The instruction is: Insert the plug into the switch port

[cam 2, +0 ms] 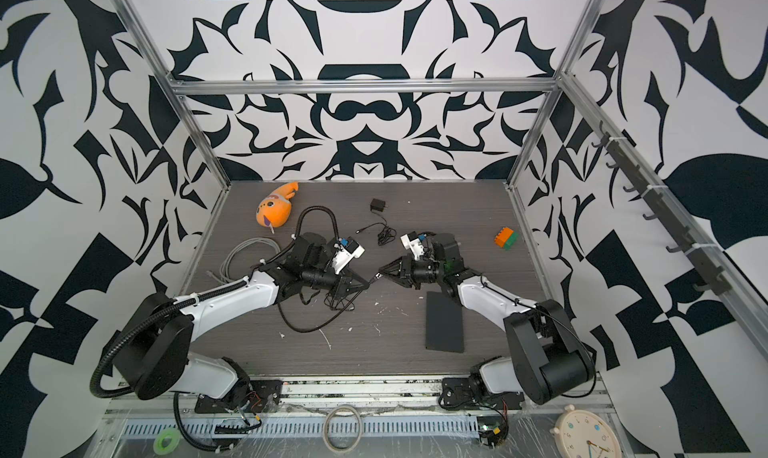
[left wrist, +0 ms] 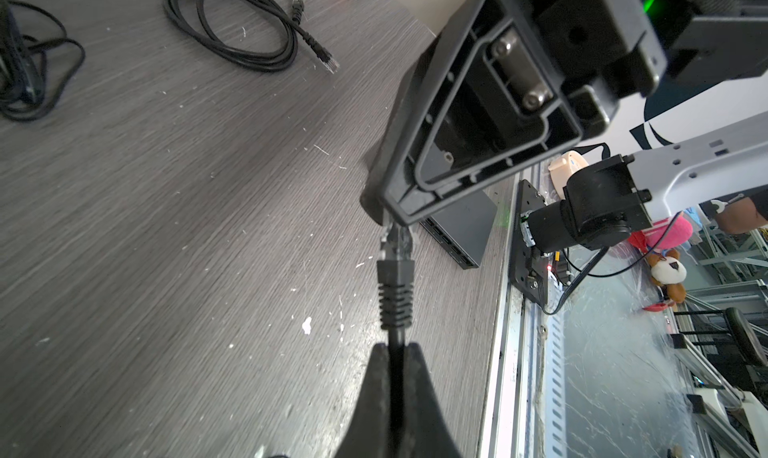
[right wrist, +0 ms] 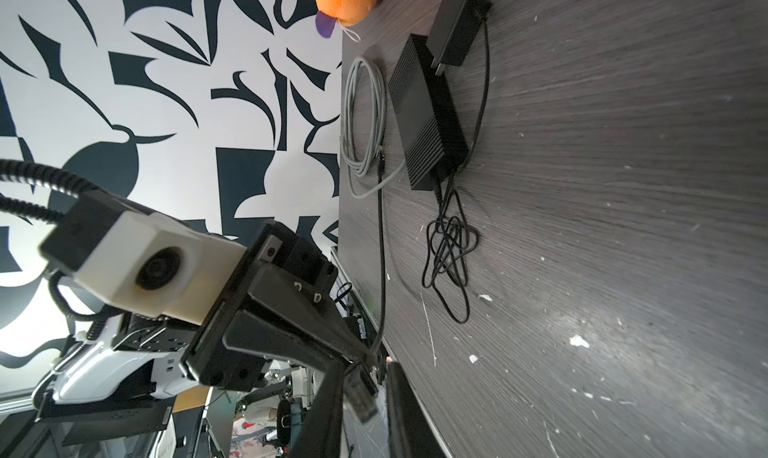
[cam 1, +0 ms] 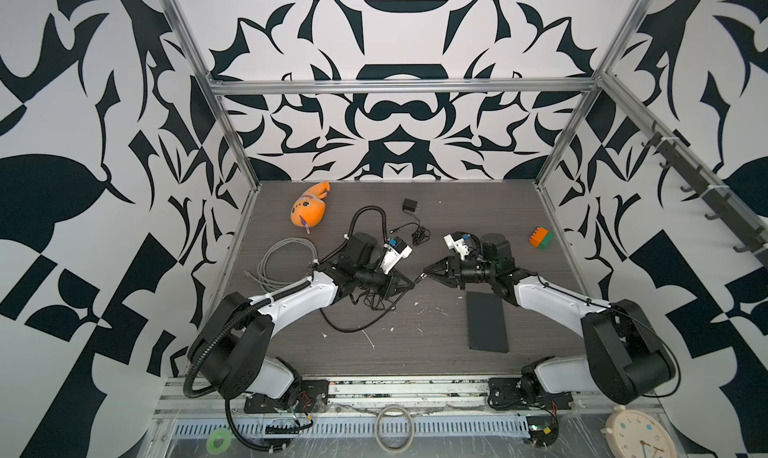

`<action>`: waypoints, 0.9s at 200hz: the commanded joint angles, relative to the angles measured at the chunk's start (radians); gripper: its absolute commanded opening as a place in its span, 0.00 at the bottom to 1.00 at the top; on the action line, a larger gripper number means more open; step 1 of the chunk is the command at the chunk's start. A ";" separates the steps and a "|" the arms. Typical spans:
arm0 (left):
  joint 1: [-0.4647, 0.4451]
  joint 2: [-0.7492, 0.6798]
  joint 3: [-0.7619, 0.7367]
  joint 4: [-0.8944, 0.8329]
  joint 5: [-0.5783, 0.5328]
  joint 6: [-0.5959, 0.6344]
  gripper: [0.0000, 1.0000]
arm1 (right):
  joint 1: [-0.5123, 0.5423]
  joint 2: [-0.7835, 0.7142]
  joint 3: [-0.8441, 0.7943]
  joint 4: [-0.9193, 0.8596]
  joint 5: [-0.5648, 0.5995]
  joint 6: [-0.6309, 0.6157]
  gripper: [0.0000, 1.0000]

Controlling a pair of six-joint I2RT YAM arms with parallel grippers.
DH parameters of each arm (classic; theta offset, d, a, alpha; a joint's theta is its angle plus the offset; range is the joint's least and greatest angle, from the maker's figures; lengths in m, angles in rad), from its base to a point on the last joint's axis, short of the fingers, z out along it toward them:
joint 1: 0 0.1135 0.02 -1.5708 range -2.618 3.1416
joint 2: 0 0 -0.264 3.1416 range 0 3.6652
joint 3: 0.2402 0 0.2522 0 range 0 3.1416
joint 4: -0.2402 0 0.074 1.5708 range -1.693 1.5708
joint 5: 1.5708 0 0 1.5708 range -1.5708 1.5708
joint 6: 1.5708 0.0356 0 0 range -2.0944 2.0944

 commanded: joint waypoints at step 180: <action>-0.004 0.010 -0.010 0.030 -0.100 -0.006 0.32 | 0.026 -0.025 -0.017 -0.001 0.065 0.086 0.09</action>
